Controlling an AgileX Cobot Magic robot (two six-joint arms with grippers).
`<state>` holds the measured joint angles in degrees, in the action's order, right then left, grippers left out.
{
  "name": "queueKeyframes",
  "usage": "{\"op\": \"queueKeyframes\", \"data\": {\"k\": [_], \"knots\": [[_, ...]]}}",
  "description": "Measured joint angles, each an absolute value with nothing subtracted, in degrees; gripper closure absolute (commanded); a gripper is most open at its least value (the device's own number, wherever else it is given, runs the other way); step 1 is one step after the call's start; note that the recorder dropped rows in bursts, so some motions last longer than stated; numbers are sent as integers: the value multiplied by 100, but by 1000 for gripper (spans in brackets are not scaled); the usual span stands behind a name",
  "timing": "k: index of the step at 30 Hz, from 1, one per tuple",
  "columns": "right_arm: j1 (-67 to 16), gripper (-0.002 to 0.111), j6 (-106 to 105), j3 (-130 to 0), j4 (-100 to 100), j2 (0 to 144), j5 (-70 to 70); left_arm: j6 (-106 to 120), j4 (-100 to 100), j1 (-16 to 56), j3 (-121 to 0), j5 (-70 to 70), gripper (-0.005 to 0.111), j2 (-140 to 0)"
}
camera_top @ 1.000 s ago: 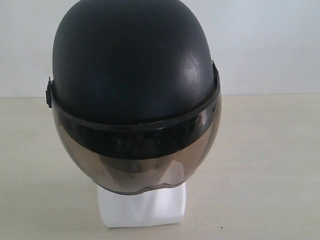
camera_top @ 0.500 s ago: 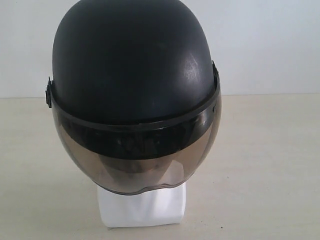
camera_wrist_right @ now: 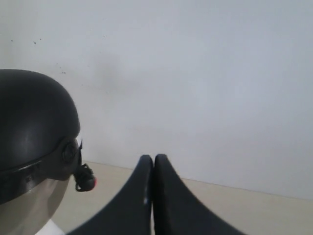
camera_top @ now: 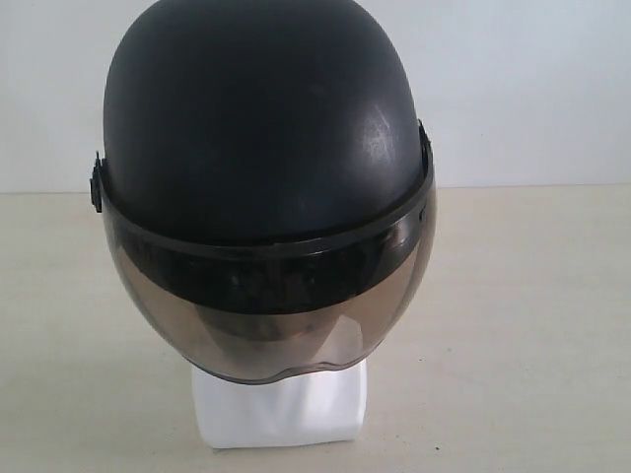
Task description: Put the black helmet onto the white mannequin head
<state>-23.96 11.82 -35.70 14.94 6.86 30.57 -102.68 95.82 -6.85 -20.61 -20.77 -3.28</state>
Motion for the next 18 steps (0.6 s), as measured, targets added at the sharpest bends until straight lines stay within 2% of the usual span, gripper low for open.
{"op": "queueKeyframes", "data": {"k": [5, 8, 14, 18], "knots": [[-823, 109, 1182, -2931, 993, 546, 2797, -10268, 9582, -685, -2061, -2109, 102, -328], [-234, 109, 1182, -2199, 823, 379, 2284, -10268, 9582, -685, -2061, -2114, 102, -328], [-4, 109, 1182, -657, 730, 48, 895, -10268, 9582, -685, -2061, -2136, 102, -328], [-4, 109, 1182, -258, 721, 39, 632, -10268, 9582, -685, -2061, -2148, 102, -328]]}}
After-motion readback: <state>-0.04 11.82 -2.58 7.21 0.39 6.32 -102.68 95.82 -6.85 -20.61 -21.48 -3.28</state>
